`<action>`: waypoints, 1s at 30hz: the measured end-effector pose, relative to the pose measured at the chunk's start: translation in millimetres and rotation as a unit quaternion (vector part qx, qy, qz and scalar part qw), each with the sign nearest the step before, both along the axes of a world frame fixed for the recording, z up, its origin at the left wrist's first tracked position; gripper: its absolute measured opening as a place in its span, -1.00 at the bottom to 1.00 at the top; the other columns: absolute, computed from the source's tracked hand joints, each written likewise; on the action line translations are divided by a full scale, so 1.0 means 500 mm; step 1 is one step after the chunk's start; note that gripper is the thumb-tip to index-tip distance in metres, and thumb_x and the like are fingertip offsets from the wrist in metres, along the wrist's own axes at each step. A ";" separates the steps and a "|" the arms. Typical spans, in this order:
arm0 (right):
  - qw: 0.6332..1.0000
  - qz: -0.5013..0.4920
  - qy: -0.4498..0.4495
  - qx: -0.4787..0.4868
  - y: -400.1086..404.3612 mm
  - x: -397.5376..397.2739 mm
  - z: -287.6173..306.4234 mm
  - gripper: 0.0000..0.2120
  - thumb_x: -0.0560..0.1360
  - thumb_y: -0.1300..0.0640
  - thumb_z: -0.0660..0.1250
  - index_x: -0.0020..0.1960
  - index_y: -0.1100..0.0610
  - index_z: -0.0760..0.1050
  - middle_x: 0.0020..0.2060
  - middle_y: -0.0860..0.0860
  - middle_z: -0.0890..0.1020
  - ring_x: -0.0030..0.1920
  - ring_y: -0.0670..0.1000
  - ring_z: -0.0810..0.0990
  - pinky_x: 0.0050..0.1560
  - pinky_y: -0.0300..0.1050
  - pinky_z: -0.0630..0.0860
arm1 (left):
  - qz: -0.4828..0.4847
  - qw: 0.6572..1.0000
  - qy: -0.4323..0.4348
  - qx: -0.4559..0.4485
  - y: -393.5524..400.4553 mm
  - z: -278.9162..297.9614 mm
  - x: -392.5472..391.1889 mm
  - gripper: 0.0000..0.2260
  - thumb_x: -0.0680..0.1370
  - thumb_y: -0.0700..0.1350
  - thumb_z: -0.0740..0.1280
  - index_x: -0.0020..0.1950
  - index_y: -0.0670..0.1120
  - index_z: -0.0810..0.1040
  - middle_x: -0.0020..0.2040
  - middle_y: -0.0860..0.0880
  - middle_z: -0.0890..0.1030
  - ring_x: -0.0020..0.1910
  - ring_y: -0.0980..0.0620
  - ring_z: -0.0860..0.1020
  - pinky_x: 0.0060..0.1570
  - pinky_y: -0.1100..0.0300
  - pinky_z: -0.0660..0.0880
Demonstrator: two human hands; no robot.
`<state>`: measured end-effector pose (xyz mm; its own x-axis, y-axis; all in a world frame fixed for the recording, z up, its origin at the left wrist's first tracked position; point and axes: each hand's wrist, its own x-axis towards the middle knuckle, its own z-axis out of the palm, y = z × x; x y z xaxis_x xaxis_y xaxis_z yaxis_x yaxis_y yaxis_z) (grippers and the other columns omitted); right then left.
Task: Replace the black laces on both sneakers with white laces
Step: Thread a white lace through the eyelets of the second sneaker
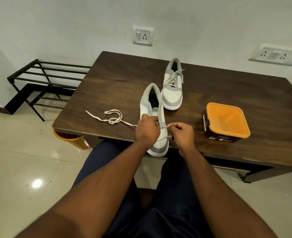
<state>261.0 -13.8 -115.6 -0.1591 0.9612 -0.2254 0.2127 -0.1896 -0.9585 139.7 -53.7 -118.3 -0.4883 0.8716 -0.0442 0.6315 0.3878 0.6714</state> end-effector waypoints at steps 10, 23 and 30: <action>1.000 0.001 0.012 0.016 0.021 -0.015 -0.020 -0.92 0.50 0.37 0.29 -0.11 0.31 0.56 -0.32 0.17 0.62 -0.39 0.00 0.58 -0.34 -0.14 0.60 | 0.027 0.994 -0.103 0.041 -0.002 -0.042 0.002 -0.76 0.58 -0.21 0.23 0.15 -0.11 0.64 0.14 -0.14 0.50 0.07 -0.13 0.57 0.19 -0.07 0.49; 0.975 0.089 -0.158 0.128 0.031 -0.033 -0.015 -0.90 0.55 0.29 0.26 -0.06 0.22 0.56 -0.14 0.10 0.61 -0.28 -0.04 0.55 -0.38 -0.31 0.53 | 0.032 0.992 -0.099 0.075 -0.006 -0.073 0.006 -0.71 0.60 -0.20 0.25 0.28 0.00 0.60 0.04 -0.06 0.49 0.02 -0.07 0.53 0.10 -0.09 0.50; 0.913 0.115 -0.319 0.226 0.017 -0.056 -0.004 -0.89 0.48 0.33 0.21 -0.07 0.22 0.49 -0.05 0.16 0.53 -0.06 0.14 0.51 -0.09 -0.07 0.39 | 0.024 0.987 -0.105 0.119 -0.016 -0.080 0.006 -0.70 0.59 -0.24 0.26 0.29 -0.02 0.59 0.00 -0.08 0.49 -0.03 -0.05 0.52 0.05 0.01 0.51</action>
